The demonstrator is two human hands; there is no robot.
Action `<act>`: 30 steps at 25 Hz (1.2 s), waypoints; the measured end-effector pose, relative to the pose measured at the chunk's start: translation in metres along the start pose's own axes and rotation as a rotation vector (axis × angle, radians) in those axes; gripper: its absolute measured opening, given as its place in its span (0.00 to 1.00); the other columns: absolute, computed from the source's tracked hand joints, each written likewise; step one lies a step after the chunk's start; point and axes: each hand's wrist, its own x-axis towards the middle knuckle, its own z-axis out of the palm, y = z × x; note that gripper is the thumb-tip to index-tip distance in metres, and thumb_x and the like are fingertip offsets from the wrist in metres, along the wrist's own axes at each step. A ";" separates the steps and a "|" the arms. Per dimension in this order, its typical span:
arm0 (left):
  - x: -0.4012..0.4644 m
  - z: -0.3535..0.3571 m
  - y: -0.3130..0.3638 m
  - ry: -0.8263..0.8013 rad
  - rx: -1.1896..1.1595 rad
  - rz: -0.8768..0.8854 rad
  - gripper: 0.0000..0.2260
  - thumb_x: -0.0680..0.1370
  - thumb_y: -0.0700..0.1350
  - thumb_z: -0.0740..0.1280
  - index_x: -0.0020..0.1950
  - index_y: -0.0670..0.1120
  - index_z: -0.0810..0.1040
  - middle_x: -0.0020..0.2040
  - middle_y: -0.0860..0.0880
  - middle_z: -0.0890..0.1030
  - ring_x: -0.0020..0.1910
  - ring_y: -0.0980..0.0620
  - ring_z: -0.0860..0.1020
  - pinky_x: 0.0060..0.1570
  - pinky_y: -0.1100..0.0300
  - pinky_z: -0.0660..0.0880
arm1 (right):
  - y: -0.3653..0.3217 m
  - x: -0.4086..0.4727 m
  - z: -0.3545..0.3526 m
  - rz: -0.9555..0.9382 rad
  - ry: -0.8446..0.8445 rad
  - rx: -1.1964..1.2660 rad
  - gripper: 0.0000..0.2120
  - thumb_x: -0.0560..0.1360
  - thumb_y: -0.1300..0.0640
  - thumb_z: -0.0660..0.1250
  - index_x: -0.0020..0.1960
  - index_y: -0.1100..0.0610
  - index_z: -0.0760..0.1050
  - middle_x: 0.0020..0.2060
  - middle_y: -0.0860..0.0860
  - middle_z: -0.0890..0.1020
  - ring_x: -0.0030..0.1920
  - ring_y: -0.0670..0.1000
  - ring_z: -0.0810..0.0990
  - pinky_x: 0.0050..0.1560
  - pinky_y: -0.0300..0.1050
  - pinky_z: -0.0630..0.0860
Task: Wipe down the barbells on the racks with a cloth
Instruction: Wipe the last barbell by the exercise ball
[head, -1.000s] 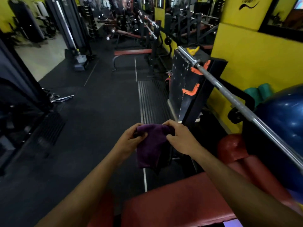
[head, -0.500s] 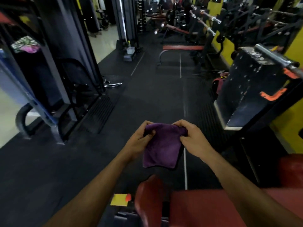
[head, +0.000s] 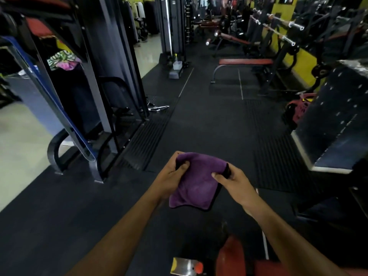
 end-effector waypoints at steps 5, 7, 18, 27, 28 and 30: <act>0.045 -0.075 -0.005 0.026 -0.078 -0.065 0.09 0.83 0.48 0.65 0.63 0.54 0.75 0.58 0.56 0.81 0.57 0.58 0.81 0.50 0.63 0.78 | -0.028 0.057 0.059 0.064 0.136 0.231 0.10 0.80 0.52 0.68 0.60 0.49 0.80 0.54 0.45 0.86 0.56 0.45 0.84 0.55 0.43 0.79; 0.070 -0.096 -0.011 -0.004 -0.122 -0.106 0.10 0.83 0.51 0.65 0.64 0.58 0.75 0.60 0.55 0.82 0.59 0.57 0.81 0.53 0.57 0.79 | -0.039 0.085 0.076 0.107 0.208 0.329 0.11 0.79 0.47 0.68 0.59 0.49 0.81 0.54 0.47 0.86 0.55 0.49 0.85 0.56 0.51 0.81; 0.262 -0.188 -0.035 -0.304 -0.219 -0.116 0.06 0.85 0.50 0.60 0.58 0.54 0.76 0.52 0.52 0.82 0.49 0.55 0.79 0.47 0.55 0.78 | -0.072 0.240 0.142 0.046 0.667 0.271 0.12 0.82 0.43 0.63 0.55 0.49 0.80 0.50 0.46 0.85 0.52 0.47 0.84 0.51 0.42 0.78; 0.372 -0.087 0.012 -0.677 -0.178 -0.018 0.07 0.85 0.53 0.60 0.58 0.53 0.75 0.54 0.55 0.82 0.57 0.56 0.80 0.61 0.56 0.78 | -0.078 0.249 0.047 0.028 0.943 0.414 0.15 0.77 0.43 0.69 0.59 0.50 0.81 0.53 0.50 0.87 0.54 0.50 0.85 0.56 0.49 0.80; 0.383 -0.070 0.017 -0.697 -0.169 0.009 0.07 0.85 0.53 0.60 0.59 0.54 0.76 0.55 0.55 0.82 0.57 0.56 0.80 0.62 0.56 0.78 | -0.073 0.248 0.035 0.035 0.915 0.470 0.18 0.75 0.45 0.70 0.62 0.51 0.80 0.55 0.51 0.86 0.57 0.53 0.85 0.58 0.51 0.79; 0.411 -0.027 0.029 -0.768 -0.176 0.065 0.06 0.85 0.52 0.61 0.59 0.55 0.75 0.55 0.55 0.82 0.56 0.58 0.80 0.59 0.58 0.78 | -0.057 0.250 0.001 0.059 0.889 0.555 0.23 0.74 0.49 0.72 0.66 0.55 0.77 0.59 0.56 0.84 0.60 0.57 0.83 0.61 0.53 0.78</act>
